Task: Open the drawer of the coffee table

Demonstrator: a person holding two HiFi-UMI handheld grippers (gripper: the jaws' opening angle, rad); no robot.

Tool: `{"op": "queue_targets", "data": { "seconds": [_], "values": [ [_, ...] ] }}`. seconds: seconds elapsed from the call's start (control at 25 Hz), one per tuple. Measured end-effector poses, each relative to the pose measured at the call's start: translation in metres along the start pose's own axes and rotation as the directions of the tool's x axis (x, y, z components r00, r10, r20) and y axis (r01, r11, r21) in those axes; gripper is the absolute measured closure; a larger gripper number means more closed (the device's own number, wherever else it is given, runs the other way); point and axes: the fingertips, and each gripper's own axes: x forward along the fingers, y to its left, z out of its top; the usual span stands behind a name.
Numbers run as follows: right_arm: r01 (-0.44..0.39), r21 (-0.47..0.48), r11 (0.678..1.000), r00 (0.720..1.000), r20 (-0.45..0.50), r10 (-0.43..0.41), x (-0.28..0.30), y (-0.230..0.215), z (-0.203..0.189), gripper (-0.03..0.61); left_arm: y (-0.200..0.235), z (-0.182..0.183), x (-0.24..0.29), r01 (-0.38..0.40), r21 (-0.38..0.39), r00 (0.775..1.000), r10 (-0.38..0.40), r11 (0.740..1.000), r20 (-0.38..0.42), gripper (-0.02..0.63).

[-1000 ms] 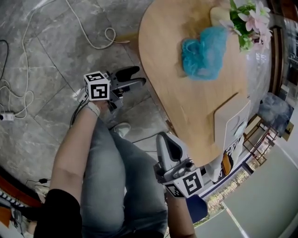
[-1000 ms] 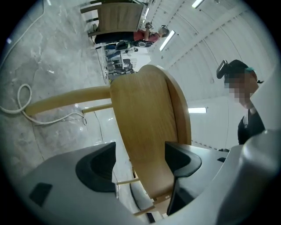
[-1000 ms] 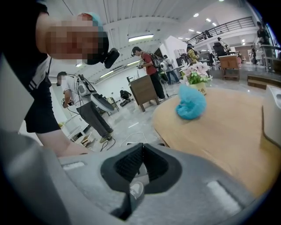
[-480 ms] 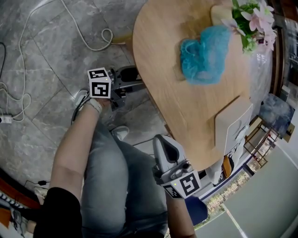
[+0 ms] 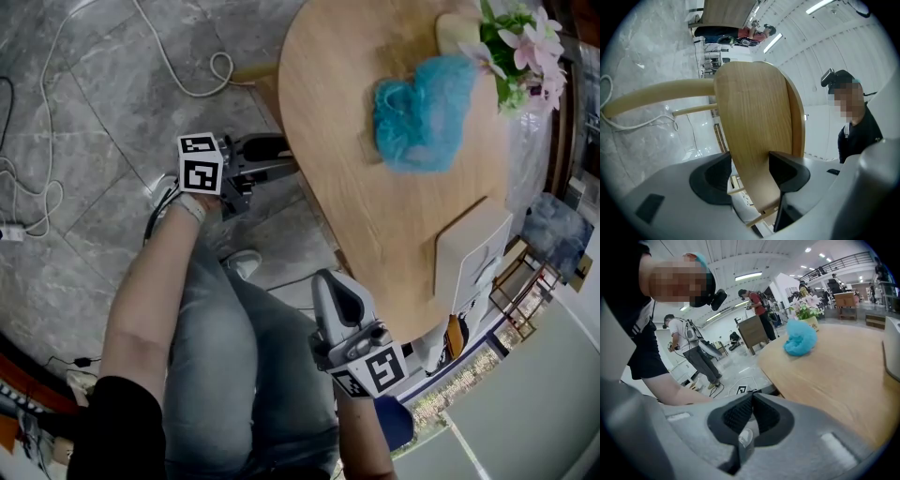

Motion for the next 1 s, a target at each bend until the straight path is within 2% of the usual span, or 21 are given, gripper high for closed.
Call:
{"op": "queue_targets", "data": {
  "seconds": [0.36, 0.56, 0.64, 0.72, 0.84, 1.0],
  "values": [
    [0.007, 0.004, 1.0, 1.0, -0.006, -0.007, -0.006, 0.004, -0.004, 0.58, 0.004, -0.003, -0.002, -0.007, 0.0, 1.0, 0.007, 1.0, -0.003, 0.377],
    [0.004, 0.007, 1.0, 1.0, 0.002, -0.004, -0.006, 0.005, -0.005, 0.58, 0.006, -0.041, 0.003, 0.007, -0.008, 0.995, -0.008, 1.0, -0.103, 0.379],
    [0.007, 0.005, 1.0, 1.0, 0.005, -0.007, -0.008, 0.004, -0.008, 0.58, 0.003, -0.053, 0.013, 0.02, -0.006, 0.993, -0.021, 1.0, -0.114, 0.357],
    [0.007, 0.007, 1.0, 1.0, 0.006, -0.007, -0.01, 0.002, -0.011, 0.58, 0.002, -0.058, 0.022, 0.03, 0.004, 0.993, -0.03, 1.0, -0.112, 0.313],
    [0.004, 0.009, 1.0, 1.0, 0.005, -0.004, -0.014, 0.0, -0.015, 0.58, -0.001, -0.057, 0.026, 0.057, 0.025, 0.994, -0.054, 0.998, -0.098, 0.307],
    [-0.002, 0.016, 1.0, 1.0, 0.0, 0.002, -0.016, -0.003, -0.022, 0.58, -0.014, -0.051, 0.034, 0.108, 0.01, 0.992, -0.107, 0.994, -0.063, 0.293]
  ]
}}
